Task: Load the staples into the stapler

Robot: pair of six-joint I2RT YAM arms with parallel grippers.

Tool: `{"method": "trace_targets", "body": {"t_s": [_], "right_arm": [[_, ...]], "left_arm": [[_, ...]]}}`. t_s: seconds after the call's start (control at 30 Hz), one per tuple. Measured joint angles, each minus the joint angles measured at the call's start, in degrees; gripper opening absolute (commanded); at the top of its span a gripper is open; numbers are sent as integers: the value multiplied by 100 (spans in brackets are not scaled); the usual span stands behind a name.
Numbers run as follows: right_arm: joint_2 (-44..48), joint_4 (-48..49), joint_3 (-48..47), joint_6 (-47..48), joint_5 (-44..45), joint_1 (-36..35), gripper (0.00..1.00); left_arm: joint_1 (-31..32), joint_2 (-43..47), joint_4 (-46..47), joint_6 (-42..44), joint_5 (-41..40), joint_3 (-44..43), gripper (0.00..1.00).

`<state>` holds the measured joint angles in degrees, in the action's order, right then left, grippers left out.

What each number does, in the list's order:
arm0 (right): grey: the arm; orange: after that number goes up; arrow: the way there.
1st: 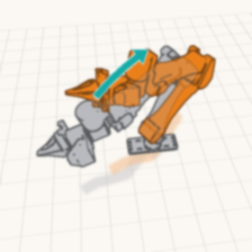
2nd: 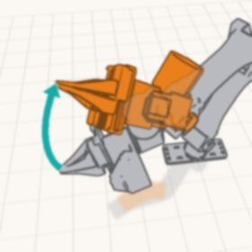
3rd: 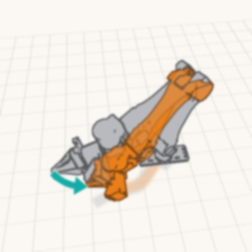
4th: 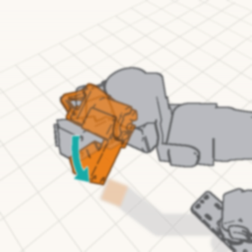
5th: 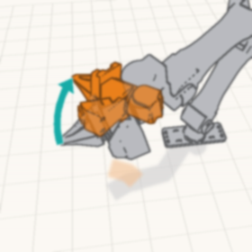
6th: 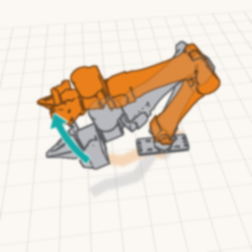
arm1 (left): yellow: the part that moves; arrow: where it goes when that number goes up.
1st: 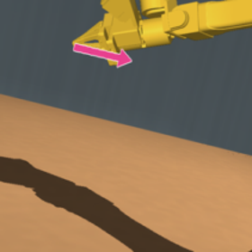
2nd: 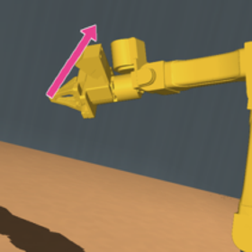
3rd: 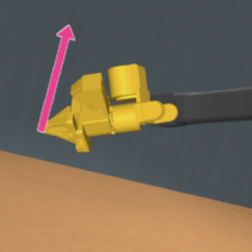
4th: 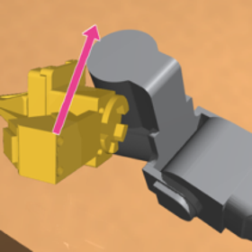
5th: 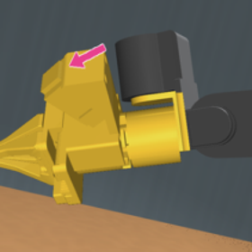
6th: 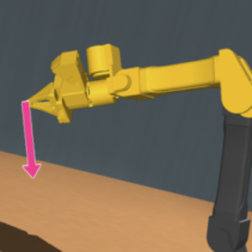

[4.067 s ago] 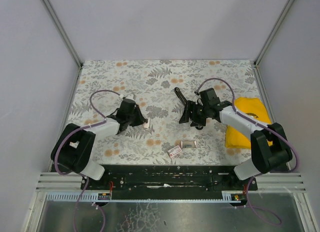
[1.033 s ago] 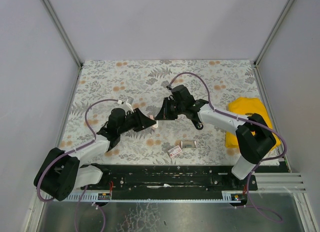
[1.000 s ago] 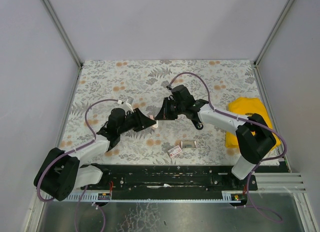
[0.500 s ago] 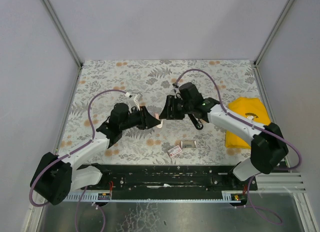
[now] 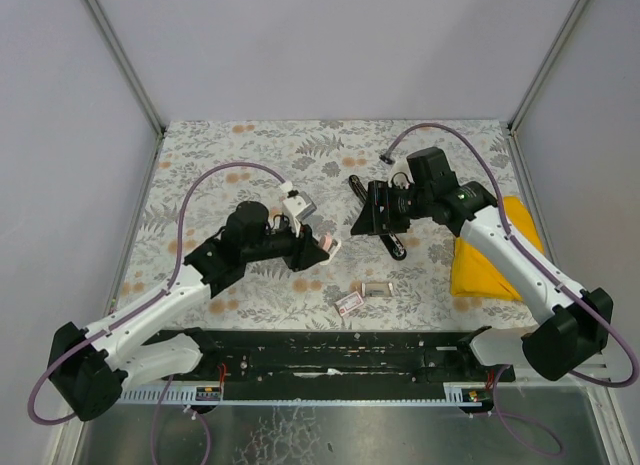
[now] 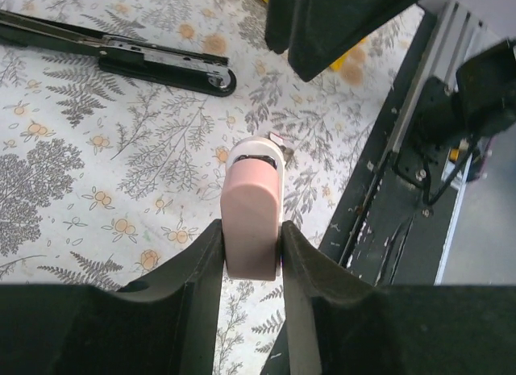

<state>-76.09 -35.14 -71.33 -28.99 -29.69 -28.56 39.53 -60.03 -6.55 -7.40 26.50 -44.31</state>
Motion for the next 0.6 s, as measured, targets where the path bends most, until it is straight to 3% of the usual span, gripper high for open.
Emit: {"method": "trace_targets", "body": {"t_s": [0.43, 0.6], "right_arm": [[39, 216, 621, -181, -1543, -4, 36], [42, 505, 813, -422, -1808, -7, 38]], "left_arm": [[1121, 361, -321, 1108, -811, 107, 0], [1224, 352, -426, 1222, -1123, 107, 0]]}}
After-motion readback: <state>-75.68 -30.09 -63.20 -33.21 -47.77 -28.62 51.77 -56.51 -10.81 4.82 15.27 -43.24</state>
